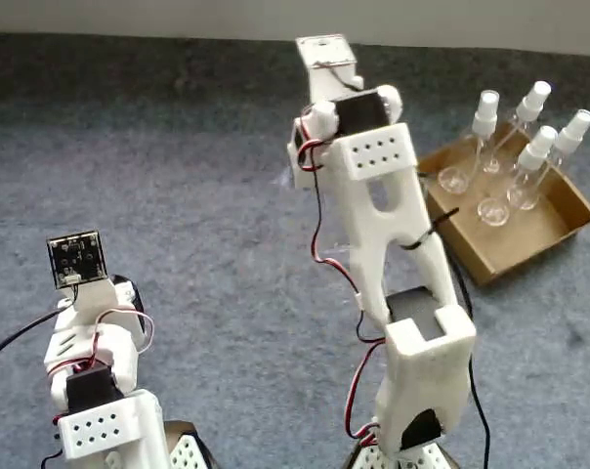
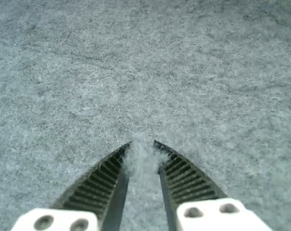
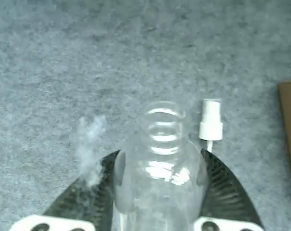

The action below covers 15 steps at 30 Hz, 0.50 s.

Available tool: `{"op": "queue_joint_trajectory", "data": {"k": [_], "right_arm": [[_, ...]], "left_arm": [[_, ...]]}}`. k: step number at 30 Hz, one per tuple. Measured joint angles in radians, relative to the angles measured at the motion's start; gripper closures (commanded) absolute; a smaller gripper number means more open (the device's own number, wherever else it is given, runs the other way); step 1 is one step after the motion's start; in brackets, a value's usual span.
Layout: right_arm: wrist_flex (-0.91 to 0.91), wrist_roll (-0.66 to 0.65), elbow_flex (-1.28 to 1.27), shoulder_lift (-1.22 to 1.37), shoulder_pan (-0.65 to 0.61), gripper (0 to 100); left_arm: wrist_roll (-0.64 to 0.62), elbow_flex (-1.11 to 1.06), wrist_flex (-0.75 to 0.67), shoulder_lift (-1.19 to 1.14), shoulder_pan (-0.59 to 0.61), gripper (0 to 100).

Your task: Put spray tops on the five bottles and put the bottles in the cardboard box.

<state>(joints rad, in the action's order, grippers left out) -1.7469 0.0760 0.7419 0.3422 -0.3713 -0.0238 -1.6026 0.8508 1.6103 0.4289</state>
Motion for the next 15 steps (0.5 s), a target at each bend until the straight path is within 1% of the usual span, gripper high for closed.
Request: {"op": "queue_joint_trajectory", "data": {"k": [2,4,8,12,15], "right_arm": [[0.0,-0.032,-0.025,-0.063,0.048,83.5],[0.0,-0.101,-0.046,-0.133,0.083,83.5],[0.0,-0.192,-0.12,-0.281,0.121,83.5],[0.0,-0.264,-0.244,-0.419,0.18,83.5],[0.0,-0.342,-0.367,-0.522,0.207,83.5]], "left_arm": [[0.0,0.0,0.0,0.0,0.0,97],[0.0,0.0,0.0,0.0,0.0,97],[0.0,0.0,0.0,0.0,0.0,96],[0.0,0.0,0.0,0.0,0.0,96],[0.0,0.0,0.0,0.0,0.0,96]]}}
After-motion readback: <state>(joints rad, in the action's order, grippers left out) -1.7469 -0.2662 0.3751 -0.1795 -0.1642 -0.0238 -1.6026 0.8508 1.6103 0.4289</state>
